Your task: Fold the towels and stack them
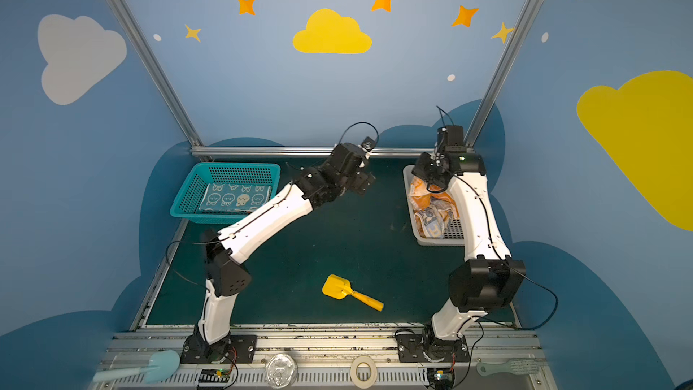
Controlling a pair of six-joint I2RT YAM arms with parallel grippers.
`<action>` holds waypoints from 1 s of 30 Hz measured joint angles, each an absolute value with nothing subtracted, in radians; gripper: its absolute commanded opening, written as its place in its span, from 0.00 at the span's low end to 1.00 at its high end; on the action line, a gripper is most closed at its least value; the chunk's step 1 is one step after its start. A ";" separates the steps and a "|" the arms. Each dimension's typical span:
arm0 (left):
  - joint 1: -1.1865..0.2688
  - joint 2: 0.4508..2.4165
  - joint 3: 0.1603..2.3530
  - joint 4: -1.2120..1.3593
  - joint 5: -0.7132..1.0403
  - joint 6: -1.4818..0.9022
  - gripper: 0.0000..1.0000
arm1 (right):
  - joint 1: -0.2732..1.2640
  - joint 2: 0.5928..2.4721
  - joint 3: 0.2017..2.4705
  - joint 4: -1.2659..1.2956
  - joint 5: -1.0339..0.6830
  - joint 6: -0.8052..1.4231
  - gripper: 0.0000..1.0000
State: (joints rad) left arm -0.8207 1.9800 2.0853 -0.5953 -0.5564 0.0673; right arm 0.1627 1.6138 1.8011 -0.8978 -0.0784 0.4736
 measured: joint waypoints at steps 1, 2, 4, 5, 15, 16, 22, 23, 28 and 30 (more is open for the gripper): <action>-0.810 1.943 2.033 -0.594 -0.556 0.038 1.00 | 0.213 1.606 1.807 -0.887 -0.060 0.472 0.03; -0.802 1.903 1.969 -0.586 -0.553 -0.001 1.00 | 0.265 1.605 1.819 -0.878 -0.045 0.471 0.02; -0.788 1.833 1.853 -0.579 -0.533 -0.067 1.00 | 0.365 1.618 1.864 -0.868 -0.007 0.470 0.00; -0.778 1.792 1.785 -0.569 -0.518 -0.105 1.00 | 0.414 1.634 1.903 -0.870 0.007 0.469 0.00; -0.609 1.346 1.186 -0.421 -0.391 -0.402 1.00 | 0.680 1.851 2.140 -0.846 0.080 0.472 0.00; -0.588 1.306 1.146 -0.409 -0.382 -0.423 1.00 | 0.681 1.870 2.129 -0.838 0.078 0.476 0.00; -0.507 1.190 1.046 -0.379 -0.309 -0.499 1.00 | 0.670 1.980 2.011 -0.791 0.036 0.518 0.02; -0.501 1.190 1.042 -0.374 -0.292 -0.506 1.00 | 0.669 1.998 1.987 -0.786 0.023 0.524 0.03; -0.499 1.220 1.018 -0.346 -0.218 -0.538 1.00 | 0.656 2.083 1.927 -0.801 -0.044 0.582 0.19; -0.499 1.240 1.010 -0.337 -0.197 -0.549 1.00 | 0.652 2.111 1.926 -0.823 -0.065 0.596 0.31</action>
State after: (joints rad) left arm -0.4992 1.2400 1.0096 -0.3374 -0.1970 -0.5491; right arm 0.6521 2.1109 1.9259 -0.8227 -0.0647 0.5964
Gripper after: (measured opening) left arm 0.996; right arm 0.219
